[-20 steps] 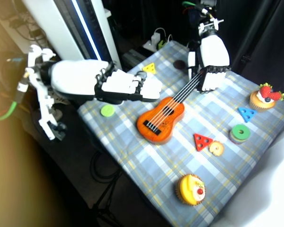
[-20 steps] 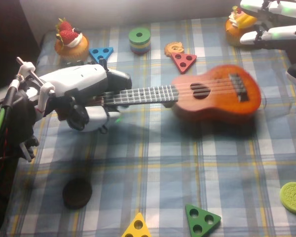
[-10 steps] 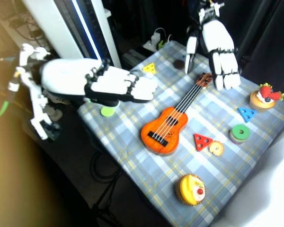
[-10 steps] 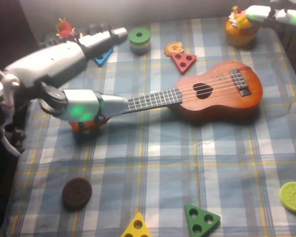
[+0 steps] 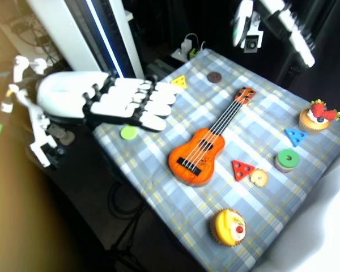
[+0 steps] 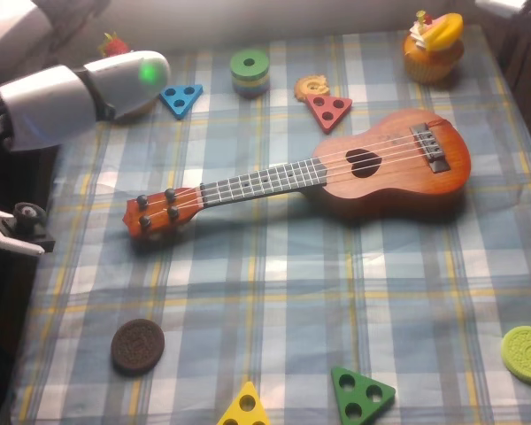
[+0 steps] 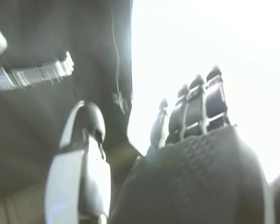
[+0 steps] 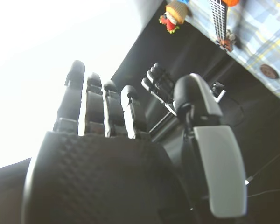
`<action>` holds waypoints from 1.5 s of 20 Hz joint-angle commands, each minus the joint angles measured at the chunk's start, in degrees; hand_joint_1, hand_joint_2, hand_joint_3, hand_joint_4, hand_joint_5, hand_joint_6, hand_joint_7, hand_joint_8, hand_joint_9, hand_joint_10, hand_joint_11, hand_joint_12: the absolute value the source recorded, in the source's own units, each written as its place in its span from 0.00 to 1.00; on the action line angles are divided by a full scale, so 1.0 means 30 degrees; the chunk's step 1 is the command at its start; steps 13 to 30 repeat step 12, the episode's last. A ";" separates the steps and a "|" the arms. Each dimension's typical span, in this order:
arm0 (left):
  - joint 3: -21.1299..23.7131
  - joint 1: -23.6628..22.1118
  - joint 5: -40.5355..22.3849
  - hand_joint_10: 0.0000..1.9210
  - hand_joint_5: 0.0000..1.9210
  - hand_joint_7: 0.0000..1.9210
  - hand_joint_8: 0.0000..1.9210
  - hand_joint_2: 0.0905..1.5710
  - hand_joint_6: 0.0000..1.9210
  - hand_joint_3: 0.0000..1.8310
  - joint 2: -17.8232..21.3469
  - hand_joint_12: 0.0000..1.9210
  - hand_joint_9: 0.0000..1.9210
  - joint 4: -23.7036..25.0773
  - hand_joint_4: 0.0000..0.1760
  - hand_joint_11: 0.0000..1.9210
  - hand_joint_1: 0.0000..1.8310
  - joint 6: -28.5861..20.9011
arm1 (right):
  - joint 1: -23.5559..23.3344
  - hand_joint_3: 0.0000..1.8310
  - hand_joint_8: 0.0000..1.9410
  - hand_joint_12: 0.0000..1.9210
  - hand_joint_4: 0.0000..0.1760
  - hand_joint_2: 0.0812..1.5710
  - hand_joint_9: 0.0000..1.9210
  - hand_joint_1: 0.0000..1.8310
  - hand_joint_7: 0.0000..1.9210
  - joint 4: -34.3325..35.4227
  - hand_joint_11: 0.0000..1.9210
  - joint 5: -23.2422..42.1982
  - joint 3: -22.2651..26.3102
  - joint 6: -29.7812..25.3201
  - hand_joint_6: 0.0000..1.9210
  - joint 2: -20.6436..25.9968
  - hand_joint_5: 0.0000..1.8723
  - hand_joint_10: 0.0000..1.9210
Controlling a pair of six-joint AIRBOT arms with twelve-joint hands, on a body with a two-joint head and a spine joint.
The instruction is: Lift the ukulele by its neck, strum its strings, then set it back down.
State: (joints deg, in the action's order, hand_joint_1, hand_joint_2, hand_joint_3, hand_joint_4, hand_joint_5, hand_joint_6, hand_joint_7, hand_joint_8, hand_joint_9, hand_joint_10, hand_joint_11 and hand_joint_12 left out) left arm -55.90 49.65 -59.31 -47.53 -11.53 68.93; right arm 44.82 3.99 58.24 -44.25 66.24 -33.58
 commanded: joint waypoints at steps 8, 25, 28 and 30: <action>-0.0095 0.1697 -0.8941 0.00 0.00 0.00 0.00 0.79 0.00 0.01 0.0040 0.00 0.00 -0.0301 0.66 0.00 0.16 -0.3693 | 0.3147 0.00 0.00 0.01 0.40 0.74 0.00 0.24 0.00 0.2968 0.00 0.9306 0.0437 0.0112 0.00 -0.0385 0.00 0.00; 0.0235 0.2228 -1.1508 0.00 0.00 0.00 0.00 0.78 0.00 0.01 0.0283 0.00 0.00 -0.0160 0.72 0.00 0.15 -0.4020 | 0.4186 0.00 0.00 0.13 0.21 0.77 0.02 0.28 0.00 0.3550 0.00 1.1930 0.0684 0.0112 0.00 -0.0360 0.00 0.00; 0.0235 0.2228 -1.1508 0.00 0.00 0.00 0.00 0.78 0.00 0.01 0.0283 0.00 0.00 -0.0160 0.72 0.00 0.15 -0.4020 | 0.4186 0.00 0.00 0.13 0.21 0.77 0.02 0.28 0.00 0.3550 0.00 1.1930 0.0684 0.0112 0.00 -0.0360 0.00 0.00; 0.0235 0.2228 -1.1508 0.00 0.00 0.00 0.00 0.78 0.00 0.01 0.0283 0.00 0.00 -0.0160 0.72 0.00 0.15 -0.4020 | 0.4186 0.00 0.00 0.13 0.21 0.77 0.02 0.28 0.00 0.3550 0.00 1.1930 0.0684 0.0112 0.00 -0.0360 0.00 0.00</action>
